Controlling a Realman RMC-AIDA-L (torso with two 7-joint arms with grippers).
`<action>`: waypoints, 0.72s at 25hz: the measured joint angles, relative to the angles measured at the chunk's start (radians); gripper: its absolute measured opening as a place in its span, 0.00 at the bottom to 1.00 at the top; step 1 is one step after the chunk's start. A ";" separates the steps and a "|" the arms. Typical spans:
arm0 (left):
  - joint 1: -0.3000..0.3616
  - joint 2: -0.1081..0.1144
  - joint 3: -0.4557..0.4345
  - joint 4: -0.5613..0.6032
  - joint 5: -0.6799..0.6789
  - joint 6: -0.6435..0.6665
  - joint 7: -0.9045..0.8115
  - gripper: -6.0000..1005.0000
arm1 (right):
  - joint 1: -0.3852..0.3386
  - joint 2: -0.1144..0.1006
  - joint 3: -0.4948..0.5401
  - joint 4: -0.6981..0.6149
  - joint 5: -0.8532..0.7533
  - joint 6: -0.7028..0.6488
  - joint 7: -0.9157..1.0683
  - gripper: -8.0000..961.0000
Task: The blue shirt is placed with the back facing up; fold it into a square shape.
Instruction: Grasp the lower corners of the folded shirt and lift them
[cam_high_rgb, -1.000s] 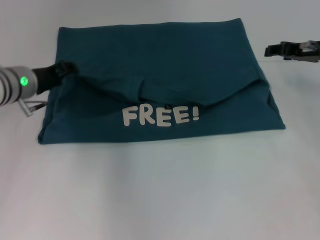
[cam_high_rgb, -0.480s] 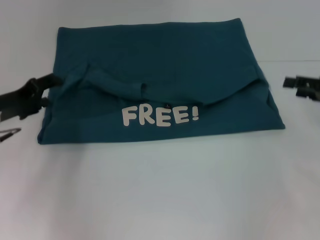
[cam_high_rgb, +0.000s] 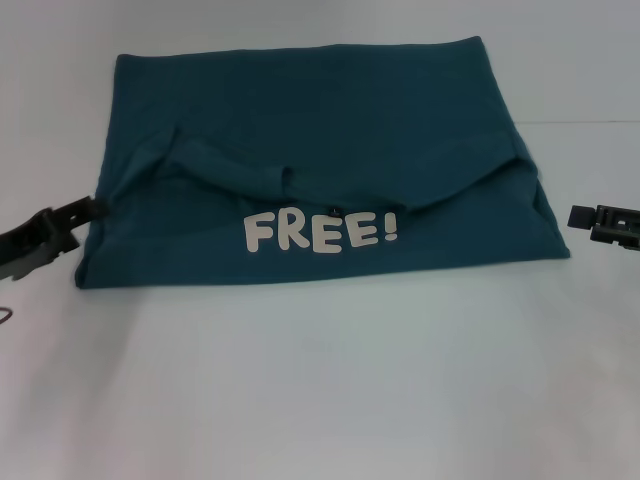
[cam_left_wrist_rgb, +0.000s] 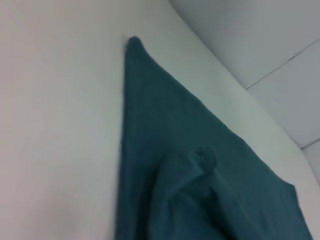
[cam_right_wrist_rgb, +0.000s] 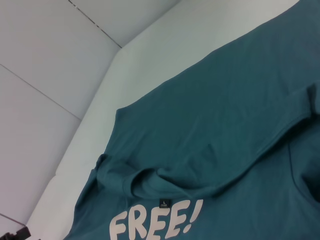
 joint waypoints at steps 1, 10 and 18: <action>0.003 0.000 -0.006 -0.004 0.003 -0.004 0.003 0.83 | 0.000 0.001 0.003 0.003 0.001 0.000 -0.003 0.74; -0.004 0.004 -0.009 -0.063 0.008 -0.056 0.111 0.83 | 0.007 0.005 0.012 0.022 0.002 -0.004 -0.034 0.73; -0.016 0.010 -0.009 -0.110 0.017 -0.085 0.113 0.83 | 0.003 0.008 0.019 0.025 0.003 0.002 -0.039 0.72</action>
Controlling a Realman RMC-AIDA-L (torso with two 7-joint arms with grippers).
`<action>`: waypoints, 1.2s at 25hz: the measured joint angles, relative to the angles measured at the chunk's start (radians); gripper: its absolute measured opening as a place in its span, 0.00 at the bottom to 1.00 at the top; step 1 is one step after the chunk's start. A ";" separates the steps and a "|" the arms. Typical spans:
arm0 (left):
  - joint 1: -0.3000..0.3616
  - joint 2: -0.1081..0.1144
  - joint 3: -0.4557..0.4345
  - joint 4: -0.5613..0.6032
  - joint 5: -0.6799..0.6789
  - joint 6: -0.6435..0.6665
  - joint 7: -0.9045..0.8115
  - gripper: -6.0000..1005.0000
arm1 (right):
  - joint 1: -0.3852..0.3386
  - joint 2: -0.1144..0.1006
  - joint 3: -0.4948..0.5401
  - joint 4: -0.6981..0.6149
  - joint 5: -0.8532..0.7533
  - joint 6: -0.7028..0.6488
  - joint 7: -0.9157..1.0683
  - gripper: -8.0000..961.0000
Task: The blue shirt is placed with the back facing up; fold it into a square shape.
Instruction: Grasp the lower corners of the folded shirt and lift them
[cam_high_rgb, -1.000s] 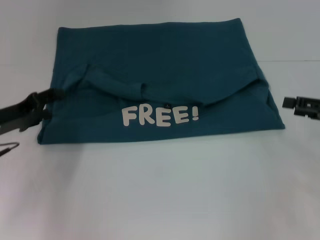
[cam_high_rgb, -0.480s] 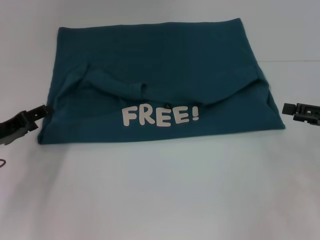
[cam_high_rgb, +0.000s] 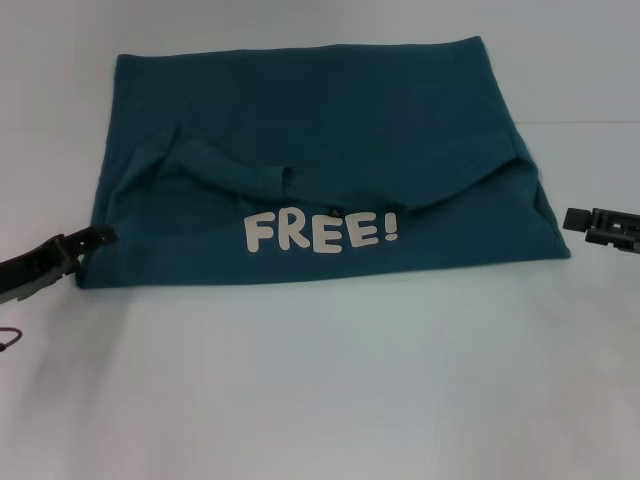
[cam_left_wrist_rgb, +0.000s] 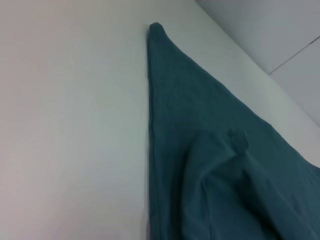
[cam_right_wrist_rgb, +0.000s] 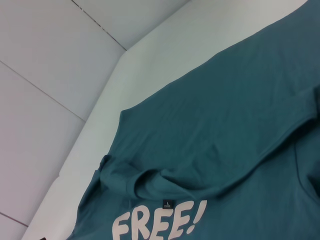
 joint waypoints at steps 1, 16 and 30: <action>-0.001 0.000 0.002 -0.002 0.000 -0.003 0.000 0.83 | -0.001 0.000 0.000 0.000 0.000 0.000 0.000 0.72; -0.055 0.013 0.017 -0.065 0.055 -0.030 0.003 0.81 | -0.006 0.005 0.004 0.002 -0.005 0.005 -0.013 0.70; -0.043 0.010 0.017 -0.042 0.055 -0.014 -0.009 0.49 | -0.007 -0.001 0.029 0.012 -0.005 0.001 -0.013 0.68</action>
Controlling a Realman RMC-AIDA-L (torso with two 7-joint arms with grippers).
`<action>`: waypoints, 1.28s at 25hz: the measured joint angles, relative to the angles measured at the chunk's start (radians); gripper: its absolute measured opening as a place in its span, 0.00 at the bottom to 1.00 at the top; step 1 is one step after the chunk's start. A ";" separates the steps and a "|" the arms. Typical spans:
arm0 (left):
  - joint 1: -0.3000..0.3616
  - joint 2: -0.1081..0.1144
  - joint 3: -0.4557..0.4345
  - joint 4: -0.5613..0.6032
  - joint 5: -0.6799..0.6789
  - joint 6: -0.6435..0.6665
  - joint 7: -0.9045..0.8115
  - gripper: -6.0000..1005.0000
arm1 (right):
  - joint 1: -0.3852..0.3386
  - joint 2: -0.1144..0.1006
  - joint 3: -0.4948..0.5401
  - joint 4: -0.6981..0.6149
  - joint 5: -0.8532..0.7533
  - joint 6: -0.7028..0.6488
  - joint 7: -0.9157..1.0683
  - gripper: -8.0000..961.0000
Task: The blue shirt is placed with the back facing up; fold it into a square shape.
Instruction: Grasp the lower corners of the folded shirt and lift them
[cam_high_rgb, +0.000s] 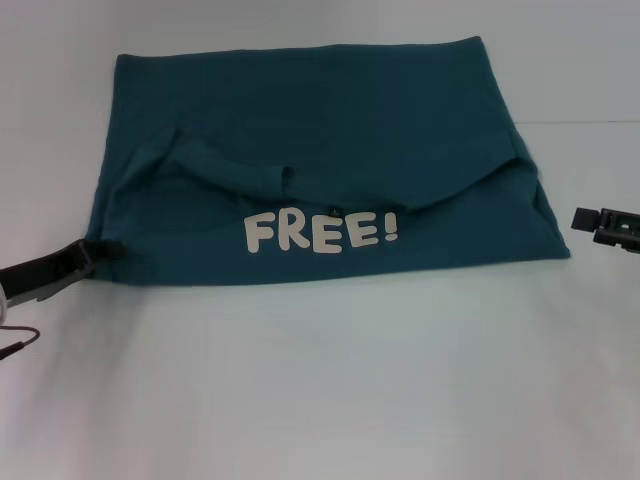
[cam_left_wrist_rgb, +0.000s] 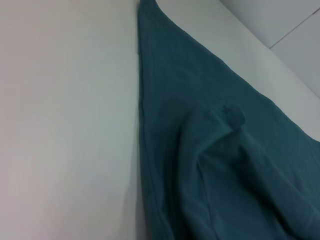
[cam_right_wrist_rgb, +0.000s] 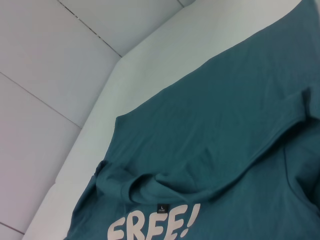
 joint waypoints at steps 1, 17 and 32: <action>0.000 0.000 0.000 0.001 0.000 0.004 0.002 0.44 | 0.000 -0.001 0.000 0.000 0.000 0.000 0.000 0.68; -0.037 0.042 -0.087 0.018 -0.001 0.168 -0.126 0.04 | 0.093 -0.083 -0.009 -0.009 -0.215 0.017 0.211 0.66; -0.059 0.044 -0.079 0.011 -0.005 0.157 -0.159 0.05 | 0.260 -0.064 -0.038 0.012 -0.436 0.147 0.296 0.64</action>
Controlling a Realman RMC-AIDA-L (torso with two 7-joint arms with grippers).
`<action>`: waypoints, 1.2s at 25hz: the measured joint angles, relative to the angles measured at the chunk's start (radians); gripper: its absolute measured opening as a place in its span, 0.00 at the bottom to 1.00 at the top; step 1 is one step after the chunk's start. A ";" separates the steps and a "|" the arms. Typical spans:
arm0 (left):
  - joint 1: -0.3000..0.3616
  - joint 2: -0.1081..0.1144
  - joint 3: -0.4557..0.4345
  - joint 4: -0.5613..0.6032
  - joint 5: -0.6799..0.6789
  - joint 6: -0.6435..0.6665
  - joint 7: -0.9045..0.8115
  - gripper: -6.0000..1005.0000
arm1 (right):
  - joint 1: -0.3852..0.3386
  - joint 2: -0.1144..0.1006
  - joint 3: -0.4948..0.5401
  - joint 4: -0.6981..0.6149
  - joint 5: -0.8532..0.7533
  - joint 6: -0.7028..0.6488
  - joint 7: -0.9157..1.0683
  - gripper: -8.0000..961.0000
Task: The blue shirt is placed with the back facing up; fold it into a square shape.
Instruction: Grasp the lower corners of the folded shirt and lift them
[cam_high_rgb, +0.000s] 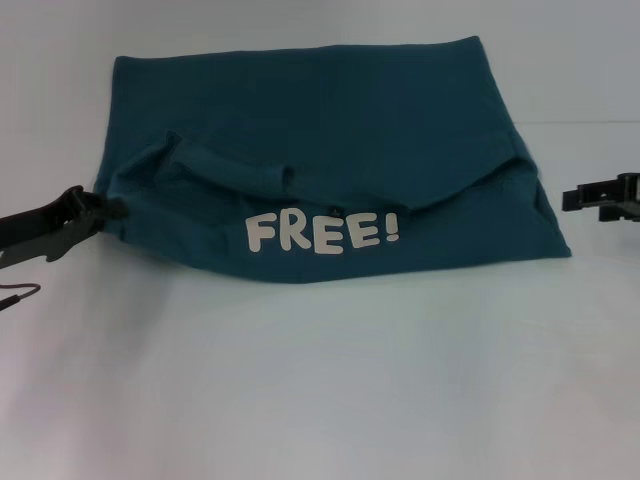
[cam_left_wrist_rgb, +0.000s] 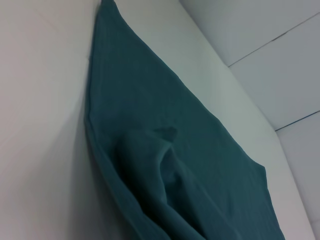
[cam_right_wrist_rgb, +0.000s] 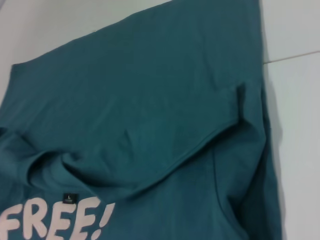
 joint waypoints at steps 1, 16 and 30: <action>0.000 0.000 0.000 0.000 0.000 -0.001 0.000 0.05 | 0.000 0.007 -0.005 0.002 0.000 0.012 -0.002 0.64; -0.017 -0.007 -0.001 0.000 0.002 -0.025 0.007 0.04 | 0.004 0.094 -0.075 0.040 -0.003 0.226 -0.064 0.62; -0.027 -0.009 -0.001 -0.018 0.003 -0.036 0.011 0.04 | 0.030 0.112 -0.081 0.130 0.003 0.331 -0.115 0.60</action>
